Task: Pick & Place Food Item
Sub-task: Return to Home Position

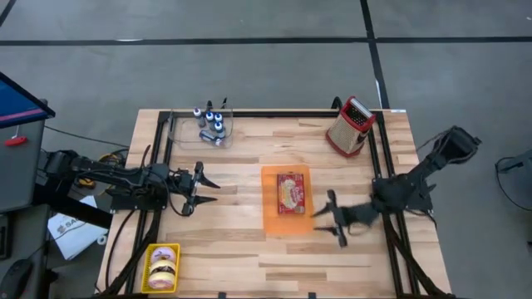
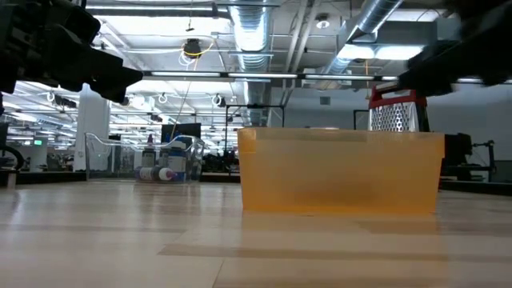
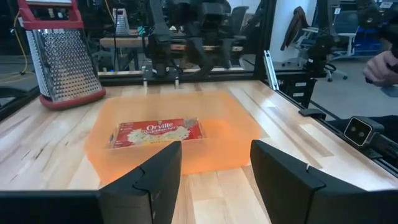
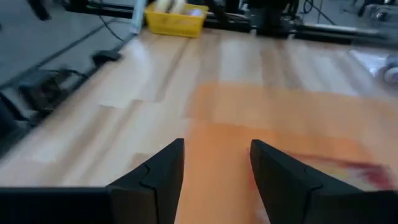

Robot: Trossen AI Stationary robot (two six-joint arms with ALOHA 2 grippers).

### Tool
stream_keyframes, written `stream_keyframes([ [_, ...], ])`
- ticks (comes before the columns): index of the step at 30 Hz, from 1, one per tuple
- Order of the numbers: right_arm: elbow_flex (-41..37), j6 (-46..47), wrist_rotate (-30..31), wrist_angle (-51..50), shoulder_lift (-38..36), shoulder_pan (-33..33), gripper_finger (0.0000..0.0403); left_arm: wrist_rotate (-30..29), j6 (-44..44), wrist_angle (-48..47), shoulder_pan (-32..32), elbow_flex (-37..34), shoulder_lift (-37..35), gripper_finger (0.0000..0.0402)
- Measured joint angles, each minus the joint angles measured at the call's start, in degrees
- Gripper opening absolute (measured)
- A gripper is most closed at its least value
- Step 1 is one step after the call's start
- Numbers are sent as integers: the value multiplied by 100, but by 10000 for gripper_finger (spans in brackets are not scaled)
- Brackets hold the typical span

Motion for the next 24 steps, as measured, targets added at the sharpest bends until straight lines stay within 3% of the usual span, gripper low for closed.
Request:
stream_keyframes([
  [6,-29,-1176,-2048,15,-317,-1644,177,0,-1,37,0,0,0,188],
  [13,-871,-1921,-3224,503,-1397,-2992,177,0,-1,39,0,0,0,187],
  [20,-1729,-1973,-3634,584,-2780,-3393,177,0,-2,42,0,0,2,187],
  [24,-1740,-2008,-3653,-40,-3545,-3247,177,0,-1,44,0,0,2,187],
])
